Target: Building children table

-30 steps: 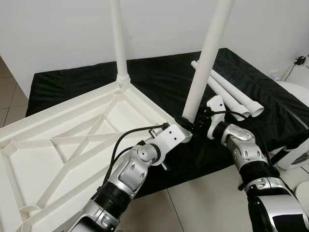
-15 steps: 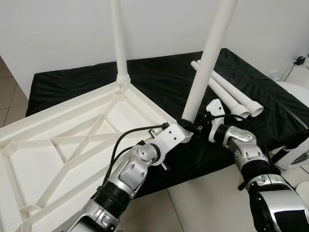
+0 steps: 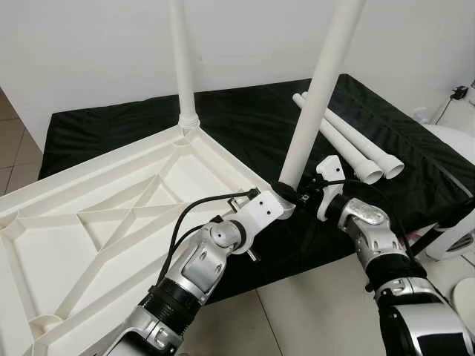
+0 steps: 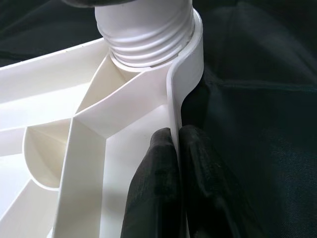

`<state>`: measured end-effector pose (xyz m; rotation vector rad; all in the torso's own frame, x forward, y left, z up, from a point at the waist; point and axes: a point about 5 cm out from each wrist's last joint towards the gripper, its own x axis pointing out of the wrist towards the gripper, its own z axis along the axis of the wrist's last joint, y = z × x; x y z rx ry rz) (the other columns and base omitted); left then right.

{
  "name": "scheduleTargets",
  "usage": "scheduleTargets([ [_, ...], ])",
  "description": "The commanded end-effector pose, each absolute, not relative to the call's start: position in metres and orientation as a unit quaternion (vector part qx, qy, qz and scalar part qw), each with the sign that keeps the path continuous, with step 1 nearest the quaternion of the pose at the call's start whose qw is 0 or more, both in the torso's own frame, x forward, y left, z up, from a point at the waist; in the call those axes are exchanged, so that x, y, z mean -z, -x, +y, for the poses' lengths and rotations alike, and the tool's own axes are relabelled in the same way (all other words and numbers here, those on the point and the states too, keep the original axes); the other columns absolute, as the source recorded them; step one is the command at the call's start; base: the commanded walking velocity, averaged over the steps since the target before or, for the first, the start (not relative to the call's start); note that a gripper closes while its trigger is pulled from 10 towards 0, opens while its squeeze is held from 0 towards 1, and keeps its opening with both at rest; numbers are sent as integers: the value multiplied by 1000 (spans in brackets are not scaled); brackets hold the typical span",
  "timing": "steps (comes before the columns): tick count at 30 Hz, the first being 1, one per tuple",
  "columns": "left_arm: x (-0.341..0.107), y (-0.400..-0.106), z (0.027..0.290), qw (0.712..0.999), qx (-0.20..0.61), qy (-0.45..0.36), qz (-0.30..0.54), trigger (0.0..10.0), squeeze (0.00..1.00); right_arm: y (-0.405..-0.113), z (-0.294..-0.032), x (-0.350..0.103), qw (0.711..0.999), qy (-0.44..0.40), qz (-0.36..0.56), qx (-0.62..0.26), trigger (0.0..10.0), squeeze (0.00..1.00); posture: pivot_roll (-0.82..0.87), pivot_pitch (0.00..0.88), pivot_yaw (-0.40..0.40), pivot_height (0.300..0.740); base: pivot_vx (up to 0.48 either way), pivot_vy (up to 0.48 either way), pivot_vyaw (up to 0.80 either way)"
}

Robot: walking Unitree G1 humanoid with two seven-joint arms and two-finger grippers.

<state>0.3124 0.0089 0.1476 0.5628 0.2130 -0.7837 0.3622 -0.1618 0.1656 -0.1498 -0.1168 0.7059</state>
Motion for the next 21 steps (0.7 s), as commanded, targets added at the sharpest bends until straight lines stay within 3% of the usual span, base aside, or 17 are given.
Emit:
scheduleTargets([
  [1,-156,-311,6,882,371,-279,75,10000,0,-361,-162,-158,949,61,-46,-307,10000,0,-95,44,1,740,0,0,0],
  [21,-155,-310,5,882,373,-278,76,10000,0,-348,-127,-167,989,-25,-90,-113,10000,0,-96,40,-6,740,0,0,0],
])
